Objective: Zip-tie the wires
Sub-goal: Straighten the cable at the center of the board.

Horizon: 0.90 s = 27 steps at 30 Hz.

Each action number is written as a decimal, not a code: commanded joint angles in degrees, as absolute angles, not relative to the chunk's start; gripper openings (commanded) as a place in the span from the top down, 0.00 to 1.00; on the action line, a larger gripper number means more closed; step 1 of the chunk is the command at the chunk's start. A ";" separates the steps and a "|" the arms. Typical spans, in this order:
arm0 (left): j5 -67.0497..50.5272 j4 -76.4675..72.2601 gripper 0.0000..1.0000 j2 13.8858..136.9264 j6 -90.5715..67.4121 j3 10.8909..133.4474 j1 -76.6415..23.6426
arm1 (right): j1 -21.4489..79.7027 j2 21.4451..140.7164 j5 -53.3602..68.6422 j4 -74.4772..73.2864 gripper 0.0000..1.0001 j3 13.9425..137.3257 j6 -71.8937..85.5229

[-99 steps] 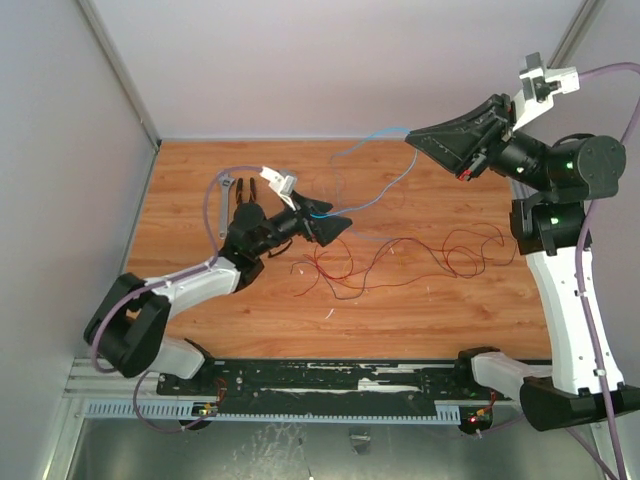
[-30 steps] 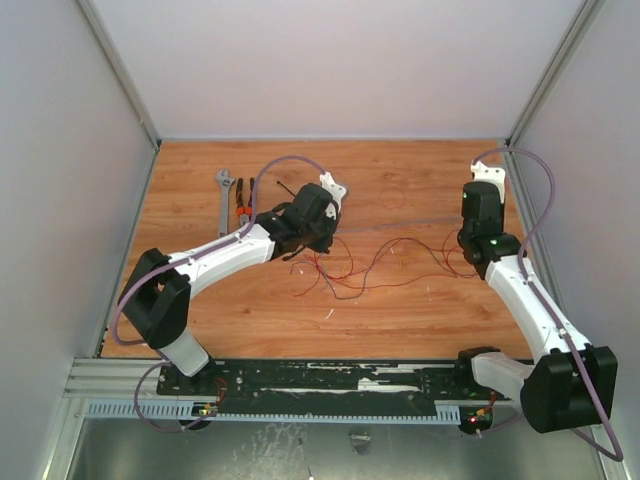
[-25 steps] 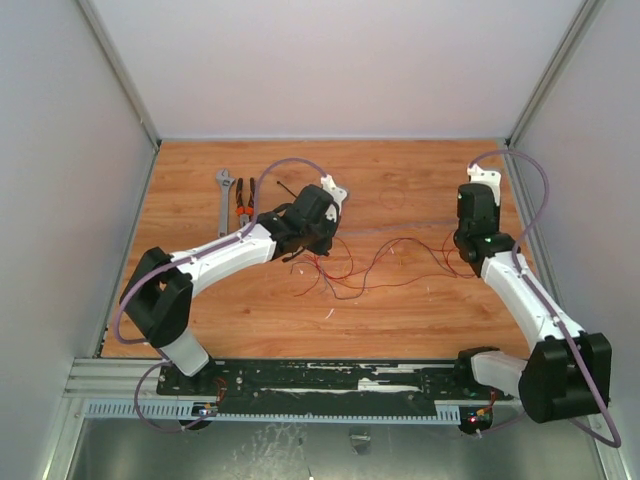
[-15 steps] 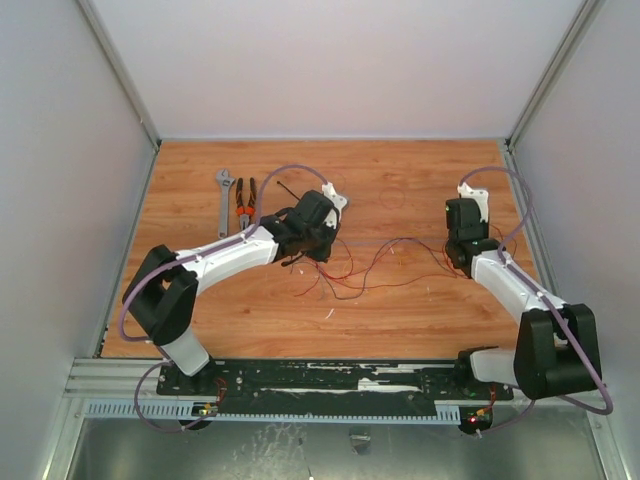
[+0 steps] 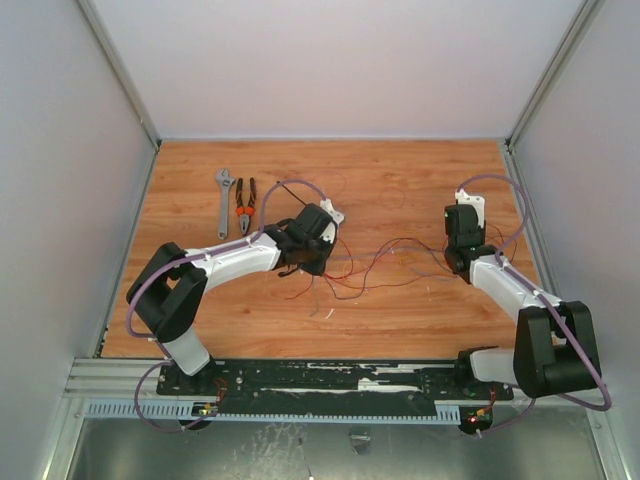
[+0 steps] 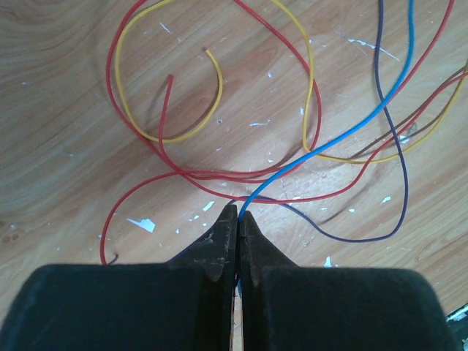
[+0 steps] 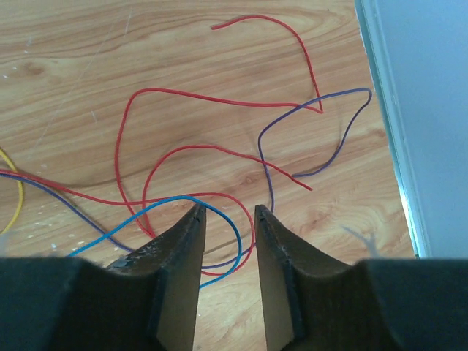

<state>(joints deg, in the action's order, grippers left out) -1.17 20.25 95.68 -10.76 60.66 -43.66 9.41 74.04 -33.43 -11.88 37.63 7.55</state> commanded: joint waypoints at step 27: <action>0.96 19.33 0.25 87.41 -11.59 59.96 -44.90 | 9.95 60.58 -21.18 -9.35 0.16 42.71 10.16</action>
<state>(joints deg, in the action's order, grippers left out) -0.16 19.57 93.36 -11.79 59.33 -44.49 9.41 63.92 -26.85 -12.47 39.68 8.29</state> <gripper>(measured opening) 0.708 0.830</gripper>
